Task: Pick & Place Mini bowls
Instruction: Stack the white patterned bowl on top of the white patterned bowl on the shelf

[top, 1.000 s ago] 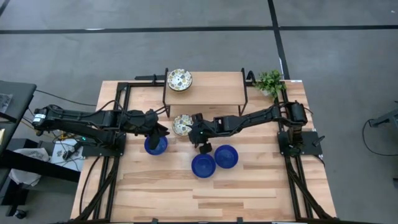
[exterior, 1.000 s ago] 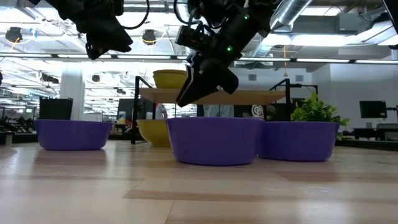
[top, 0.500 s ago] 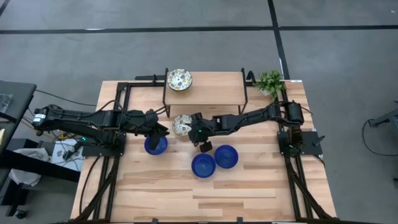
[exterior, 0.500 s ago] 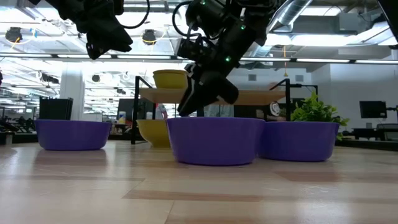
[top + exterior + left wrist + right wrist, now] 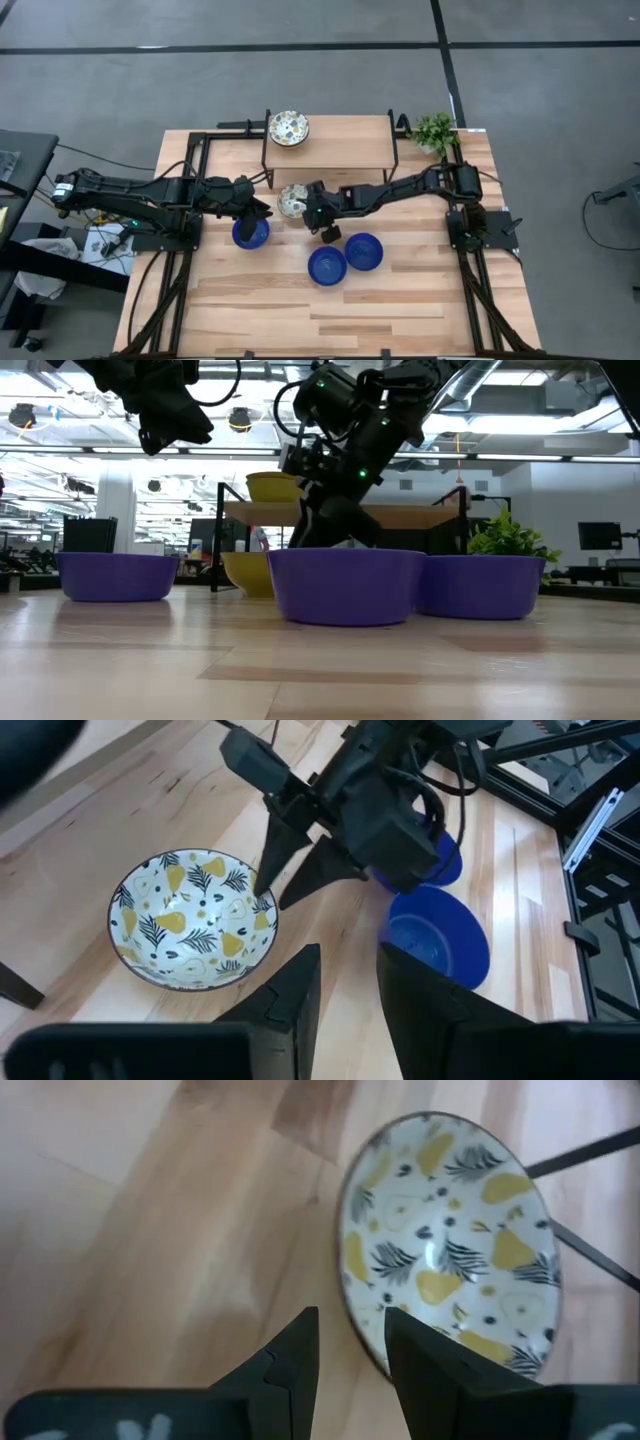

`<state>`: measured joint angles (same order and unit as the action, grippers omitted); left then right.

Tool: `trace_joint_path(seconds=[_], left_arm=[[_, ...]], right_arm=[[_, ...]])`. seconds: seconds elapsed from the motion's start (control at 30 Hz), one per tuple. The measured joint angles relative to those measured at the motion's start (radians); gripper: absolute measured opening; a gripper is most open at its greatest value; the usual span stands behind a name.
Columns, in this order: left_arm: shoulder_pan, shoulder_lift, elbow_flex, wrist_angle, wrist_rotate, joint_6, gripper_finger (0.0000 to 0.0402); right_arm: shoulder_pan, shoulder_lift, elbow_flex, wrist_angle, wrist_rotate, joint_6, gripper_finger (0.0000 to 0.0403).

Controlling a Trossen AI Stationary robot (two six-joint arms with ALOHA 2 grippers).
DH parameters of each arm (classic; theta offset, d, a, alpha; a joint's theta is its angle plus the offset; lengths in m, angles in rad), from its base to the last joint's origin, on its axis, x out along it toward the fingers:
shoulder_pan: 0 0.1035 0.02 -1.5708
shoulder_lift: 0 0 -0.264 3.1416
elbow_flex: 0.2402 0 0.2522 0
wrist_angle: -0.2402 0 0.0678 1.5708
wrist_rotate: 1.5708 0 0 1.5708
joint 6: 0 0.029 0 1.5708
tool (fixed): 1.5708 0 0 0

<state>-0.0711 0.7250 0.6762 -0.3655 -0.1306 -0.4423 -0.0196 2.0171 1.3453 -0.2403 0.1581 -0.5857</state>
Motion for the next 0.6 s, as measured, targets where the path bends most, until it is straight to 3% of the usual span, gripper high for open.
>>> trace_joint_path(seconds=[0.33, 0.47, 0.6], left_arm=[[0.0, 0.0, 0.0, 0.0, -0.003, 0.0, 0.01], [0.0, 0.0, 0.0, 0.0, -0.003, 0.0, 0.01], [0.0, 0.0, 0.0, 0.0, -0.004, 0.0, 0.01]], right_arm=[[-0.029, 0.0, 0.0, 0.002, -0.007, -0.002, 0.0107], [-0.034, 0.0, 0.0, 0.002, -0.075, -0.033, 0.0107], [-0.033, 0.0, 0.0, 0.003, -0.078, -0.062, 0.0107]])
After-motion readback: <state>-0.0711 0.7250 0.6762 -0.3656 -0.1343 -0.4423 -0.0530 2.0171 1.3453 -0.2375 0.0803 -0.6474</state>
